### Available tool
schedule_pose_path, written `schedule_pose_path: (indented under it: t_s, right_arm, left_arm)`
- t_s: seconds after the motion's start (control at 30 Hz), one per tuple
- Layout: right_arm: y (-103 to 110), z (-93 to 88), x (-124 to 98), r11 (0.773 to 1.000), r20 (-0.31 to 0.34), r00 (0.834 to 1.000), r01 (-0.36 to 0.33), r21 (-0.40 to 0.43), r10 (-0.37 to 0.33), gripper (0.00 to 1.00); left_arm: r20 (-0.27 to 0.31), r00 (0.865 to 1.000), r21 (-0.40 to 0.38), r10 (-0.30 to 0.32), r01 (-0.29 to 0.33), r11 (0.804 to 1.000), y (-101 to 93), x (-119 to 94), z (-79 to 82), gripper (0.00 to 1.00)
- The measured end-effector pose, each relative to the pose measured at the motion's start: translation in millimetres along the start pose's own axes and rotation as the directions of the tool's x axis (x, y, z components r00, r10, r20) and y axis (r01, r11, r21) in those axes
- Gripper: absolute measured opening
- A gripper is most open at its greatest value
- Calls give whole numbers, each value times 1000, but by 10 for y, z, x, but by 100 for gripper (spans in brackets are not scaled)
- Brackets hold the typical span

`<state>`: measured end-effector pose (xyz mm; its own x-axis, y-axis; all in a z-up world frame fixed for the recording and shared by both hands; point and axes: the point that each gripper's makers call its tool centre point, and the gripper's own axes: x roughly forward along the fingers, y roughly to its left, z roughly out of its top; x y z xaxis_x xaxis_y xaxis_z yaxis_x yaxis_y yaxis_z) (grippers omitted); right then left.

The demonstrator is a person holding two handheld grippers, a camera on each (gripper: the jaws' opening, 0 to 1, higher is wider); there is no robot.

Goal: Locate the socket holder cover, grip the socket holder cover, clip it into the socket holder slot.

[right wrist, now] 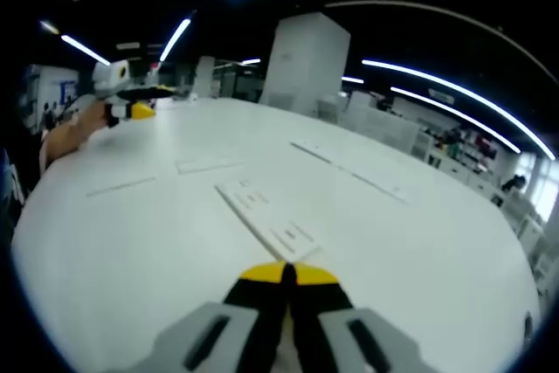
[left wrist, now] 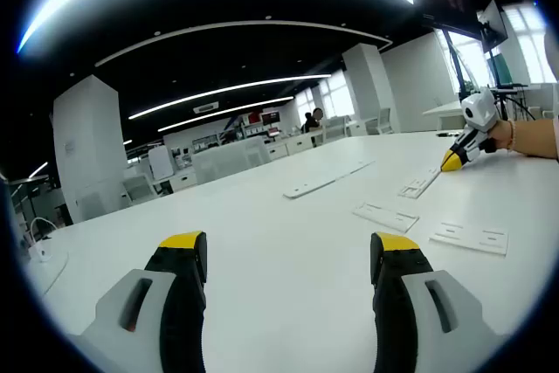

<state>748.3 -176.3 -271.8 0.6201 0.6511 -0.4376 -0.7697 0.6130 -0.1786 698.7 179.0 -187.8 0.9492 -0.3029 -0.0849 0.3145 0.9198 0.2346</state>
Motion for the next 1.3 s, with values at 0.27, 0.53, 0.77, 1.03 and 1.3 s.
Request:
schedule_pose_path:
  t_s: [0.27, 0.53, 0.77, 1.03, 1.3]
  right_arm:
    - [11, 0, -6, 1000, 0, 1000, -7, 7, 7, 5]
    - [-88, 167, -235, 998, 55, 998, 13, 56, -17, 5]
    - [-89, 502, -386, 997, 118, 991, 58, 43, -63, 5]
    - [-165, 779, -278, 994, 120, 988, 86, 64, -93, 5]
    - [-324, 703, -192, 968, 135, 971, 174, 179, -199, 4]
  left_arm:
    - [3, 1000, 1, 3, -3, 1000, -16, -15, 1, 75]
    - [4, 1000, 0, -1, 1, 1000, -21, -12, 3, 75]
    - [15, 1000, -6, -13, 13, 1000, -63, -8, 35, 76]
    - [16, 1000, -14, -17, 17, 1000, -63, -10, 31, 75]
    - [22, 1000, -23, -16, 16, 1000, -48, -23, 34, 75]
